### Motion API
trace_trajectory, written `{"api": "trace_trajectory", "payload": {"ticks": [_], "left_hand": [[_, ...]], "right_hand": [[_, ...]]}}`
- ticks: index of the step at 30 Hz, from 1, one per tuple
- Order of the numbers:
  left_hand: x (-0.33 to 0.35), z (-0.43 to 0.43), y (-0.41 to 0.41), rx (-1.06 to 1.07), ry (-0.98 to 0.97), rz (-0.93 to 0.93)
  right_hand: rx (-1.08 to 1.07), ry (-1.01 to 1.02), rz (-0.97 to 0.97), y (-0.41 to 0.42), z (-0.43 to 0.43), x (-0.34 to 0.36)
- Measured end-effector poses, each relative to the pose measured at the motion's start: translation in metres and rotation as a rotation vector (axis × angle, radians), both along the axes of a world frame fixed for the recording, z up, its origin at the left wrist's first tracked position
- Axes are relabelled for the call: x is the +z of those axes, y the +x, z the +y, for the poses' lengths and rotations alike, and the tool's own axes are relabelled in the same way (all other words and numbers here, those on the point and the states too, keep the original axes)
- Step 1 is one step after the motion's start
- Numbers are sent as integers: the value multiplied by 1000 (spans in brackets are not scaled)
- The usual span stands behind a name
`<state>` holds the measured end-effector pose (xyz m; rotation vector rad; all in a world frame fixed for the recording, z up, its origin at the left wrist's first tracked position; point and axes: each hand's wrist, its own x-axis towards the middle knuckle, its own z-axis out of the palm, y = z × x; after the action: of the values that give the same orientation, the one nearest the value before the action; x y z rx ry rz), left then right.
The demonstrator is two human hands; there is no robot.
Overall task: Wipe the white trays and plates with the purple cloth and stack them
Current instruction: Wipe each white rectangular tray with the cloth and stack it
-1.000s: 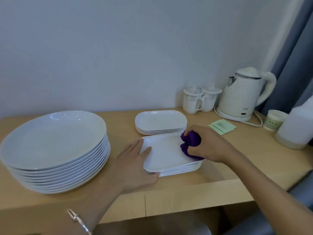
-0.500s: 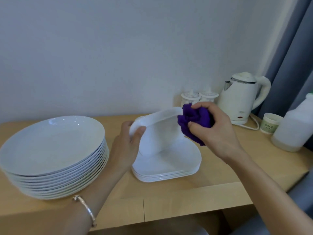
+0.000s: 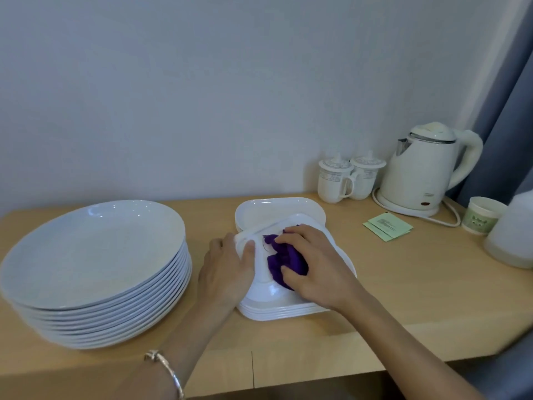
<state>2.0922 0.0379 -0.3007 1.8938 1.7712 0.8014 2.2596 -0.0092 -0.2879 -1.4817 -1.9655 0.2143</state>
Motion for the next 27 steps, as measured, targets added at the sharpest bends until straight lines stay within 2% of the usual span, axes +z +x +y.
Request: {"api": "trace_trajectory", "payload": {"ticks": [4,9,13,15,18,20,23,25,27], "left_hand": [[-5,-5,10,22,-35,6],[-6,-2,10,-2,-63,70],[-5,-3,13,-39,-49,117],[-7,-1,13,-47,-28,159],[-12,4,12,-65,-5,203],[-14,5,12,-77,-8,213],[-14,6,13,-98,-11,222],[-15,6,13,-108,-13,226],[-16,6,12,-105,-15,214]], "right_hand": [[-92,90,0,-15,3,-8],[-67,108,-35,5,12,-8],[-340,59,120,31,26,0],[-263,103,22,11,21,-7],[7,59,-73,-6,10,-6],[-57,70,-39,16,25,2],[-351,-9,219,49,45,8],[-330,6,124,37,39,2],[-128,81,-33,14,22,-5]]}}
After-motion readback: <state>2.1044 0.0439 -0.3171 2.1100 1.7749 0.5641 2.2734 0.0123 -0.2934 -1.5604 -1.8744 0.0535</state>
